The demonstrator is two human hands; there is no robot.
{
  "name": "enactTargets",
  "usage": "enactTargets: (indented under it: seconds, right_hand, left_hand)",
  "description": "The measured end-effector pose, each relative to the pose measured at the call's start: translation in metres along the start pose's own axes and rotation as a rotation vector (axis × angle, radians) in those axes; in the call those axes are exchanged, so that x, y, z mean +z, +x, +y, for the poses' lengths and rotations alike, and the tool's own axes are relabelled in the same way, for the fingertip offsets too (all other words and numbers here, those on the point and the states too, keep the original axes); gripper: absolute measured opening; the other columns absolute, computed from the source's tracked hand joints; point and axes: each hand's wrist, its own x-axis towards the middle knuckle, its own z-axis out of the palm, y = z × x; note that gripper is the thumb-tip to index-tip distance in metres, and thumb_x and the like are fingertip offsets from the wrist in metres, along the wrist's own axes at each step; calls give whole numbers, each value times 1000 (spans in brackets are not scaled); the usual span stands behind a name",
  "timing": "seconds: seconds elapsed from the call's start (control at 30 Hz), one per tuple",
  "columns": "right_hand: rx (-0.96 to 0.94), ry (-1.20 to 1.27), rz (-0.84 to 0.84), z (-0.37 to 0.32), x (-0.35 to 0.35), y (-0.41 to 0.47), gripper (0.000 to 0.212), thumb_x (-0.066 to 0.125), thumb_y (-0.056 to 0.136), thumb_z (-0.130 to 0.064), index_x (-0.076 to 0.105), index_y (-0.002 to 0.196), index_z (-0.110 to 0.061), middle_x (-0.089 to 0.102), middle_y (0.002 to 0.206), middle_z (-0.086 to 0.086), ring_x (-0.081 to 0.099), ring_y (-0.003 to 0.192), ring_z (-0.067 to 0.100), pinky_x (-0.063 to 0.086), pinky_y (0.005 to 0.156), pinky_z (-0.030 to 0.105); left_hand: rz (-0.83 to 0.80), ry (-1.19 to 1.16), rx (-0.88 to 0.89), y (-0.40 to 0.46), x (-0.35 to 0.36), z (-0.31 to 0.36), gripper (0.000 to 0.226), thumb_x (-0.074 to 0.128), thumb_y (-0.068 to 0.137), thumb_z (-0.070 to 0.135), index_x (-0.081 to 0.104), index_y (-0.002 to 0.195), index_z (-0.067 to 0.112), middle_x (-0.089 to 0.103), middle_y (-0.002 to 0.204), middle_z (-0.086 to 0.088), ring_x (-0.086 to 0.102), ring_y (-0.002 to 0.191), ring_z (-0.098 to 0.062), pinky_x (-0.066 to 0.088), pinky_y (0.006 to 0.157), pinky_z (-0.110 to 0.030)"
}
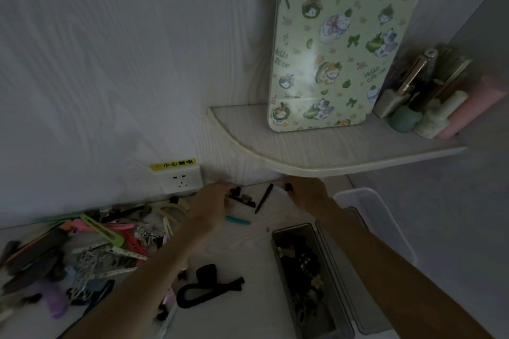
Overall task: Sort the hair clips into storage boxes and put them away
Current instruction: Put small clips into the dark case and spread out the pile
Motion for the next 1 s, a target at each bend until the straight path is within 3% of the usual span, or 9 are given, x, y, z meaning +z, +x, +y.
enactTargets:
  seconds: [0.13, 0.3, 0.47, 0.5, 0.6, 0.73, 0.83, 0.93, 1.0]
  right_hand:
    - [-15, 1, -55, 5, 0, 9, 27, 47, 95, -26, 58, 113, -10, 59, 119, 11, 53, 114, 29, 41, 92, 34]
    - [-33, 102, -15, 15, -2, 8, 30, 54, 92, -25, 60, 114, -5, 62, 117, 15, 55, 111, 31, 42, 92, 32]
    - [-42, 397, 66, 3, -19, -16, 10, 65, 85, -20, 68, 77, -14, 70, 89, 15, 63, 85, 22, 48, 77, 27]
    - [-85, 475, 51, 1, -24, -24, 1, 69, 82, -17, 68, 81, -17, 69, 85, 9, 64, 80, 17, 50, 77, 27]
    - [-159, 656, -51, -2, -42, -60, 26, 74, 77, -9, 62, 85, -30, 63, 80, -13, 60, 71, -2, 51, 71, 16]
    - [-181, 683, -169, 2, -55, -103, 22, 73, 78, -13, 65, 92, -28, 66, 82, -7, 64, 74, 1, 54, 74, 19]
    - [-184, 520, -369, 12, -58, -119, 29, 70, 81, -16, 65, 105, -32, 64, 95, -7, 61, 78, -10, 52, 77, 12]
    - [-201, 377, -445, 23, -59, -122, 32, 63, 87, -21, 60, 112, -41, 63, 112, -8, 62, 101, 4, 50, 94, 26]
    - [-165, 349, -376, 25, -63, -120, 31, 59, 89, -18, 60, 115, -36, 64, 116, -7, 61, 104, 9, 47, 96, 24]
  left_hand:
    - [-45, 107, 151, 11, 6, 12, 43, 49, 91, 10, 50, 132, 23, 52, 134, -1, 52, 119, -21, 45, 95, -33]
    - [-77, 356, 125, 28, 17, 22, 31, 50, 94, 21, 59, 123, 20, 53, 131, -3, 48, 121, -22, 47, 94, -38]
    - [4, 449, 149, 35, 21, 20, 24, 52, 91, 26, 69, 107, 18, 65, 112, 0, 60, 104, -21, 48, 82, -33]
    - [26, 420, 153, 35, 22, 17, 24, 54, 90, 30, 69, 105, 19, 67, 110, 0, 60, 103, -19, 47, 84, -32]
    - [87, 274, 124, 23, 19, 16, 26, 57, 88, 38, 71, 105, 25, 68, 107, 4, 57, 104, -17, 38, 88, -29]
    - [101, 5, 83, -9, 2, 28, 21, 59, 89, 35, 71, 105, 30, 70, 107, 10, 63, 94, -8, 37, 74, -14]
    - [27, -252, 88, -27, -11, 43, 21, 63, 87, 30, 72, 104, 24, 72, 102, 8, 60, 81, 5, 40, 58, 0]
    - [-28, -353, 144, -42, -15, 60, 18, 66, 84, 31, 74, 99, 25, 73, 91, 10, 64, 78, 2, 43, 63, -6]
    - [-85, -364, 201, -52, -8, 71, 18, 67, 82, 35, 74, 96, 25, 72, 88, 13, 62, 74, 6, 42, 61, -5]
